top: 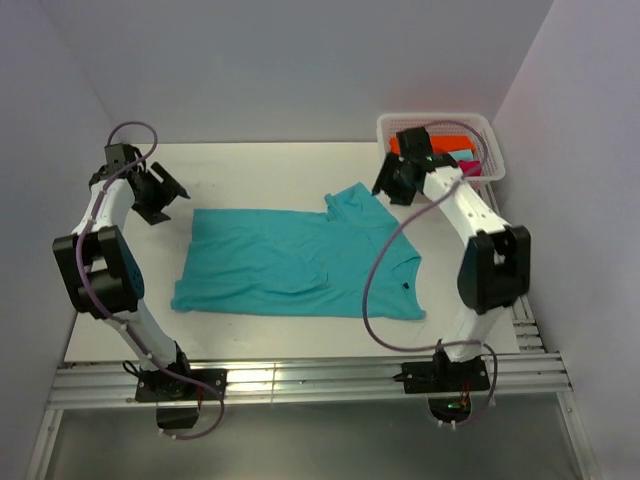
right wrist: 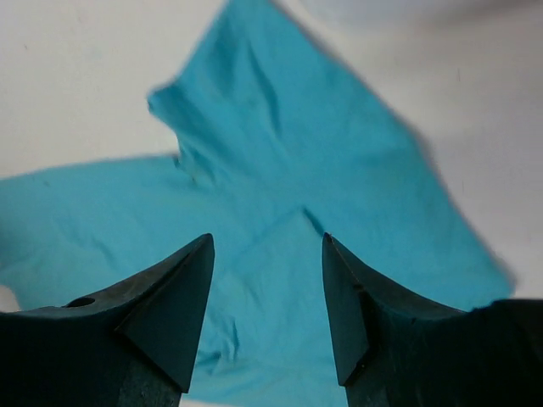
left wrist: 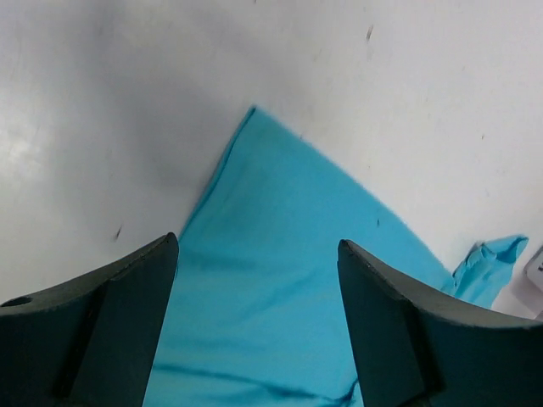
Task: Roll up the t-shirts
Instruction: Fold the tshirt
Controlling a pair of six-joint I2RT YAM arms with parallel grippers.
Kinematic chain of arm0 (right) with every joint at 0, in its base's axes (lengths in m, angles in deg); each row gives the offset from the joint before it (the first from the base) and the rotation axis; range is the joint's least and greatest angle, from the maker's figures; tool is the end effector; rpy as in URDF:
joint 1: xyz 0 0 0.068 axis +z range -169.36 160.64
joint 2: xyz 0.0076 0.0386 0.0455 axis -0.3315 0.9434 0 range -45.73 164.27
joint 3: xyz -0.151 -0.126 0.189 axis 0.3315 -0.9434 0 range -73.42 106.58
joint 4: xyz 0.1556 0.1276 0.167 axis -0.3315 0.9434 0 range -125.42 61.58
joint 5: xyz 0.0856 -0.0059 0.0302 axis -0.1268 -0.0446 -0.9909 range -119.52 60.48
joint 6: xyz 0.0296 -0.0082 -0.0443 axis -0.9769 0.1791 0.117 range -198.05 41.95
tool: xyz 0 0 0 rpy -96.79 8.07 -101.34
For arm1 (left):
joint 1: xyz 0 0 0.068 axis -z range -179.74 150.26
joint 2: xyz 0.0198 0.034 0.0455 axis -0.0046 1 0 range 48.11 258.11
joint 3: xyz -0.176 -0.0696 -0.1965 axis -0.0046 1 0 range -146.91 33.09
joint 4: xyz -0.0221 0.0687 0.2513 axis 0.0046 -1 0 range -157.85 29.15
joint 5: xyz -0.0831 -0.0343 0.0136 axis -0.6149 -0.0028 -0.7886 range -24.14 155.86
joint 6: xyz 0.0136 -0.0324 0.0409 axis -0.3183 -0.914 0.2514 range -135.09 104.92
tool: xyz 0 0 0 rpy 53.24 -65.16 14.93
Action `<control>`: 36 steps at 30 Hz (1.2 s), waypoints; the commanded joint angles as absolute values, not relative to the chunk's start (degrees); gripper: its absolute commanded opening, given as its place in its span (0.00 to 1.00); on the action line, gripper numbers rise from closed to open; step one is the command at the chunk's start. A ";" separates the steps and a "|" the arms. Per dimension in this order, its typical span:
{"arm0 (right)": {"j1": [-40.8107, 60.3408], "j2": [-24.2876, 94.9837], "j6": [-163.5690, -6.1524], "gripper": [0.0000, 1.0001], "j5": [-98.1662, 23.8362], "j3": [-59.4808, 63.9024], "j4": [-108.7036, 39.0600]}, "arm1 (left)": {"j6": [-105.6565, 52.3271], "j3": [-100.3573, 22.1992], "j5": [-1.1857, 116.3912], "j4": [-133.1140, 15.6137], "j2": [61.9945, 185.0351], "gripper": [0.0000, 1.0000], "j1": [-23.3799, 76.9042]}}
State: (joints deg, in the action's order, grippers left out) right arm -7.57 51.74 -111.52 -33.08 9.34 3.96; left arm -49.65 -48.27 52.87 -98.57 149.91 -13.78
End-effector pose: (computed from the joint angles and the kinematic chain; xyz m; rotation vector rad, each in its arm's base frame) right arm 0.3625 0.0778 0.2823 0.4558 2.5175 0.3924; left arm 0.3723 0.0849 0.2502 -0.9943 2.4071 -0.4239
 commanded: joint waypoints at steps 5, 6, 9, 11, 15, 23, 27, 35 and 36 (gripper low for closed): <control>-4.33 69.91 -101.43 0.60 -27.51 37.27 10.98 | -47.96 -59.54 53.47 -97.06 162.97 0.80 -11.08; -4.25 73.32 -101.16 0.60 -27.59 39.58 12.12 | -47.87 -60.59 53.73 -97.24 164.03 0.79 -10.73; -4.07 77.39 -100.28 0.59 -28.29 44.70 10.91 | -47.52 -63.76 54.17 -96.89 168.07 0.77 -8.88; -4.07 78.36 -99.67 0.59 -28.64 44.97 8.63 | -47.60 -66.92 56.28 -98.29 171.41 0.77 -7.48; -3.98 83.36 -98.18 0.59 -27.68 49.52 8.25 | -48.30 -69.39 60.23 -99.79 175.02 0.73 -5.72; -3.72 85.84 -97.65 0.58 -26.80 48.93 5.81 | -49.89 -70.45 65.60 -101.63 177.92 0.45 -5.36; -3.28 85.57 -97.47 0.58 -24.70 47.16 2.74 | -50.07 -70.36 70.52 -102.86 177.75 0.25 -5.36; -2.58 90.23 -96.59 0.57 -23.73 51.29 1.76 | -48.57 -70.62 72.28 -104.18 178.10 0.00 -5.36; -2.40 90.58 -96.59 0.57 -23.11 51.29 1.85 | -48.48 -70.62 72.28 -104.18 178.01 0.00 -5.36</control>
